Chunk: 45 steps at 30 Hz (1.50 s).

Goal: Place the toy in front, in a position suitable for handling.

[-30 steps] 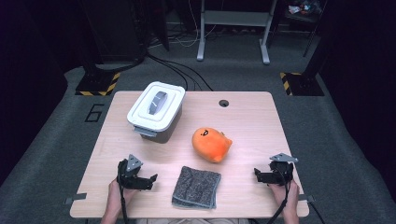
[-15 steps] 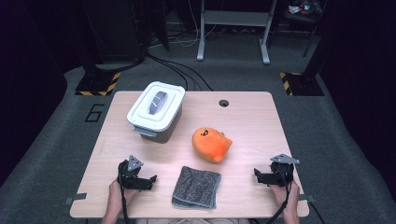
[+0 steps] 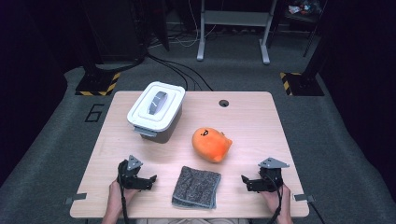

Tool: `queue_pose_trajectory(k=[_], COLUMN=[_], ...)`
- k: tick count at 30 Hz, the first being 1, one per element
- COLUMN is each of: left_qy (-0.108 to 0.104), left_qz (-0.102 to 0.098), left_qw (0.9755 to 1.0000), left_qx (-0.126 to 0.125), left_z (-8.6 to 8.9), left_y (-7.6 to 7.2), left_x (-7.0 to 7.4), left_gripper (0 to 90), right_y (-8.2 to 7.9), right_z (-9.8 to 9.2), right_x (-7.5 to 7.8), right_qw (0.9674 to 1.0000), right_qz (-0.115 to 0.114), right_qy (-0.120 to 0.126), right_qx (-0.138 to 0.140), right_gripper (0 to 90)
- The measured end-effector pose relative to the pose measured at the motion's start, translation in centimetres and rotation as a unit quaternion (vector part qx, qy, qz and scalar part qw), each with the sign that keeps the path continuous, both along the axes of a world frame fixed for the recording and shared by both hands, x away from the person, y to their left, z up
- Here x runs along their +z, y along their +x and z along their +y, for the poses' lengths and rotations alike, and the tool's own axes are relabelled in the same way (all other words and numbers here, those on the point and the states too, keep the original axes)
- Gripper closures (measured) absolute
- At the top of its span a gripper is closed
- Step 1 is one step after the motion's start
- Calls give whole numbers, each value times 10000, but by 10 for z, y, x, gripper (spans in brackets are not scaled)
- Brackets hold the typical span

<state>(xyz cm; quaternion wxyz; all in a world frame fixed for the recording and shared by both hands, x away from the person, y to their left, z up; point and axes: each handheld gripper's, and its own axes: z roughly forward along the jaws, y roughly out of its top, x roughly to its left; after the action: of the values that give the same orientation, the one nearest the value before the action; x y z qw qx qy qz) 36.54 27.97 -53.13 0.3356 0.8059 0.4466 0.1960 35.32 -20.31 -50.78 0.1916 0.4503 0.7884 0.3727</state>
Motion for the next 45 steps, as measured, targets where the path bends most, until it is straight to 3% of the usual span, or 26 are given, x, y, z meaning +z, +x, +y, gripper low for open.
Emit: queue_pose_trajectory(k=[7, 12, 25, 33, 36, 45], left_qy=[0, 0, -25, -16, -19, -17], left_qz=[0, 0, -2, -9, -12, -10], left_qw=[10000, 10000, 10000, 10000, 10000, 10000], left_qx=[1, 0, 10, -5, -6, -6], left_z=[0, 0, 0, 0, 0, 0], left_y=[0, 0, 0, 0, 0, 0], left_x=[0, 0, 0, 0, 0, 0], left_gripper=[0, 0, 0, 0, 0, 0], right_y=[-7, -12, -16, -17, -15, -7], right_z=[28, 50, 104, 132, 140, 150], right_x=[1, 2, 6, 7, 5, -11], right_qw=[9989, 9964, 9851, 9791, 9760, 9741], right_qz=[52, 41, 86, 46, 68, 265], right_qy=[-19, -31, -145, -136, -260, -526], right_qx=[466, 843, 1713, 2028, 2163, 2182], right_gripper=[0, 0, 0, 0, 0, 32])
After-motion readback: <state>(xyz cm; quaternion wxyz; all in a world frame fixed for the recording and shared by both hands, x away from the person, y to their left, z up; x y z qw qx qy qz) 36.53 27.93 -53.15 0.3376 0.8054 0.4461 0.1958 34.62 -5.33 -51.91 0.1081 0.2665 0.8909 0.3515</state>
